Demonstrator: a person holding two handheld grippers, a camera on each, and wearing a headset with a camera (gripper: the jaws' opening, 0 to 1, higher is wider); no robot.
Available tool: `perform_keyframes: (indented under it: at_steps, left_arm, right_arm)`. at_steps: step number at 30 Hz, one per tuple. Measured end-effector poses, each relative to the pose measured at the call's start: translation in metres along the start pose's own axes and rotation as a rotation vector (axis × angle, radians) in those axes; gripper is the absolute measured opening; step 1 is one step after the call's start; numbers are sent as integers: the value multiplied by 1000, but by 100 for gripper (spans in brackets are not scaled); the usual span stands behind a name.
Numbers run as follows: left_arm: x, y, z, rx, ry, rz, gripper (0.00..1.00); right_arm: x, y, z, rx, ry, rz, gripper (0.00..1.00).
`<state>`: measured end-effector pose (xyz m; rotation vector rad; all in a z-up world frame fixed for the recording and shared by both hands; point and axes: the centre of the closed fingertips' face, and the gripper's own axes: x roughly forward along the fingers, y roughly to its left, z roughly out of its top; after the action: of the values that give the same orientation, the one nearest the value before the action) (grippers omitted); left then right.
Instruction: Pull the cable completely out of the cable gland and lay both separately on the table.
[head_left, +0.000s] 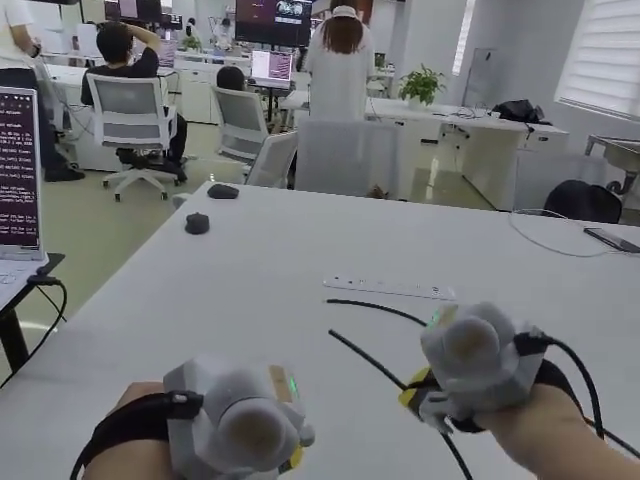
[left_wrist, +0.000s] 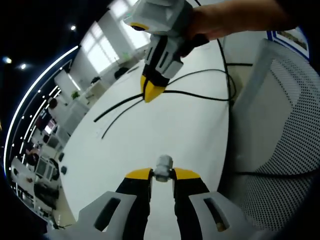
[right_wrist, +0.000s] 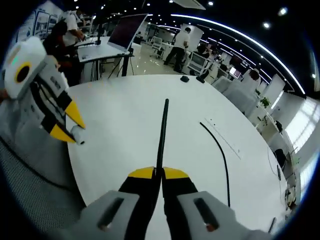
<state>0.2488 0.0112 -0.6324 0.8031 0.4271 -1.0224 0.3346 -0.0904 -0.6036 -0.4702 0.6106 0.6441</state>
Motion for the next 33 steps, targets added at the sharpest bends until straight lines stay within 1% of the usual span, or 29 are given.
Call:
perform_keyframes:
  at_steps: [1,2,3,4,5,6,7,9,10,11,13,15,16,18,19,22,25,27,30,33]
  left_arm:
    - [0,-1,-1,4,6,-5,17]
    - [1,-1,-3,6,11,-8,17]
    - [1,-2,-4,5,15,-14,17]
    - [1,-3,-5,1,18,-18,17]
    - [1,-3,-6,-2,22,-21,17]
    - [1,-3,-7,-3,24,-22,17]
    - [1,-3,-8,-9,27,-22,17]
    - [1,-3,-9,-17,27,-24,17]
    - [1,-3,-10,-20,29,-25,17]
    - [1,-3,-11,-25,34,-27,17]
    - [2,-5,-14,-32,42,-35,17]
    - [2,-7,-15,-34,47,-42,17]
    - [3,-7,-16,-37,48,-43,17]
    - [3,-8,-17,-42,52,-48,17]
    - [3,-9,-17,-46,55,-50,17]
    - [3,-9,-18,-55,54,-55,17]
    - [4,-10,-16,-63,48,-62,17]
    - [4,-9,-12,-72,40,-67,17]
    - [5,-10,-6,-94,23,-93,17]
    - [6,-10,0,-91,15,-112,17]
  right_arm:
    - [6,-10,11,39,-44,7,3]
    - [10,-17,20,107,-80,14,3]
    - [14,-25,31,190,-125,30,3]
    - [18,-33,38,236,-159,37,3]
    - [24,-46,46,278,-192,33,3]
    - [28,-55,47,299,-198,22,3]
    - [36,-68,46,306,-192,-1,3]
    - [48,-83,40,302,-169,-24,3]
    - [53,-88,36,315,-154,-30,3]
    - [61,-96,28,341,-129,-37,3]
    - [71,-106,19,340,-111,-51,4]
    - [82,-118,-3,339,-43,-75,4]
    - [85,-121,-10,337,-16,-79,5]
    - [89,-127,-24,347,23,-89,7]
    - [90,-129,-27,347,28,-91,8]
    - [83,-133,-35,346,36,-93,9]
    - [73,-131,-38,342,35,-87,9]
    - [63,-125,-36,321,22,-68,10]
    - [39,-112,-36,291,6,-50,11]
    - [15,-97,-38,261,-11,-30,12]
